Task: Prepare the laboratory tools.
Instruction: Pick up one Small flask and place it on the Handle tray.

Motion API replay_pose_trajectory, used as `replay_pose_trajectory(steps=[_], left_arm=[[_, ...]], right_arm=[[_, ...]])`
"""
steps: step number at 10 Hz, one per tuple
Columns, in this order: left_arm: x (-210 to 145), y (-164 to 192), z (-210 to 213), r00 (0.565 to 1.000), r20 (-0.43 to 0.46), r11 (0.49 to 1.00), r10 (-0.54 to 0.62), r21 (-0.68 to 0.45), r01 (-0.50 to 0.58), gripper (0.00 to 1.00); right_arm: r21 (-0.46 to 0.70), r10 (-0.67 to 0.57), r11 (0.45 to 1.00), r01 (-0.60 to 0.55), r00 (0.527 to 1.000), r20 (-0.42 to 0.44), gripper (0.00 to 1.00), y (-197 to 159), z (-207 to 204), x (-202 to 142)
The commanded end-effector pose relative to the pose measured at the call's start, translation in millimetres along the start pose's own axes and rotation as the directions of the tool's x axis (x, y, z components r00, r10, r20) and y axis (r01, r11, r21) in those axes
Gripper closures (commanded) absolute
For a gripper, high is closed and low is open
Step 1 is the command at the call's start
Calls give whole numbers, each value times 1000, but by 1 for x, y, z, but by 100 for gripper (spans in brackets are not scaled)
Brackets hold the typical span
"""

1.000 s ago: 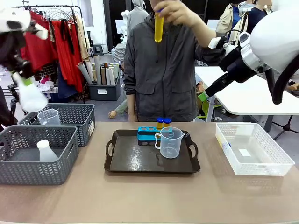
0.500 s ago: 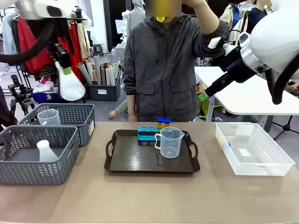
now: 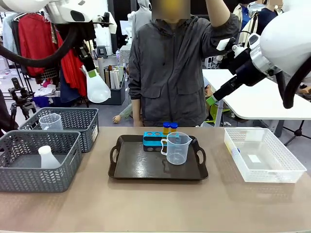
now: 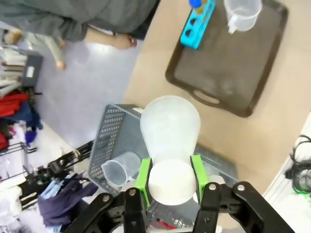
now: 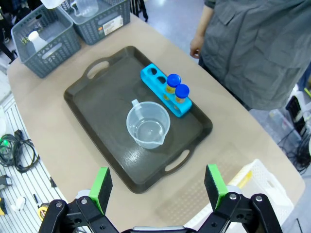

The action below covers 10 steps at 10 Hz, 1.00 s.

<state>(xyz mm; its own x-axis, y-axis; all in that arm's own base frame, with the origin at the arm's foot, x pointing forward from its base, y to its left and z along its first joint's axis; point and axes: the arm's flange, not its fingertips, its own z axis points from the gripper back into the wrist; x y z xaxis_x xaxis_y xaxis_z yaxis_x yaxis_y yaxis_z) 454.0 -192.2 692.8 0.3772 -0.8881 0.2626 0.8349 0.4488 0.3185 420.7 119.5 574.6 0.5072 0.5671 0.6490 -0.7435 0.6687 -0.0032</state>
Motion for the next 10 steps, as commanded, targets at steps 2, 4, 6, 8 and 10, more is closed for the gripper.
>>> replay_pose_trajectory(steps=[2, 4, 6, 8, 10], left_arm=[[0, -6, 1, 1000, -24, 1000, 17, 23, -16, 100], [0, -6, 1, 1000, -24, 1000, 17, 23, -16, 100], [18, -9, -5, 997, -41, 998, -58, 6, 58, 100], [55, -15, -21, 985, -59, 986, -164, -41, 162, 100], [82, -22, -51, 967, -72, 966, -245, -108, 236, 100]], right_arm=[[15, -2, 1000, 2, 1000, 15, 0, -1, 0, 1], [15, -2, 1000, 2, 1000, 15, 0, -1, 0, 1], [15, -2, 1000, 2, 1000, 15, 0, -1, 0, 1], [15, -2, 1000, 2, 1000, 15, 0, -1, 0, 1], [15, -2, 1000, 2, 1000, 15, 0, -1, 0, 1]])
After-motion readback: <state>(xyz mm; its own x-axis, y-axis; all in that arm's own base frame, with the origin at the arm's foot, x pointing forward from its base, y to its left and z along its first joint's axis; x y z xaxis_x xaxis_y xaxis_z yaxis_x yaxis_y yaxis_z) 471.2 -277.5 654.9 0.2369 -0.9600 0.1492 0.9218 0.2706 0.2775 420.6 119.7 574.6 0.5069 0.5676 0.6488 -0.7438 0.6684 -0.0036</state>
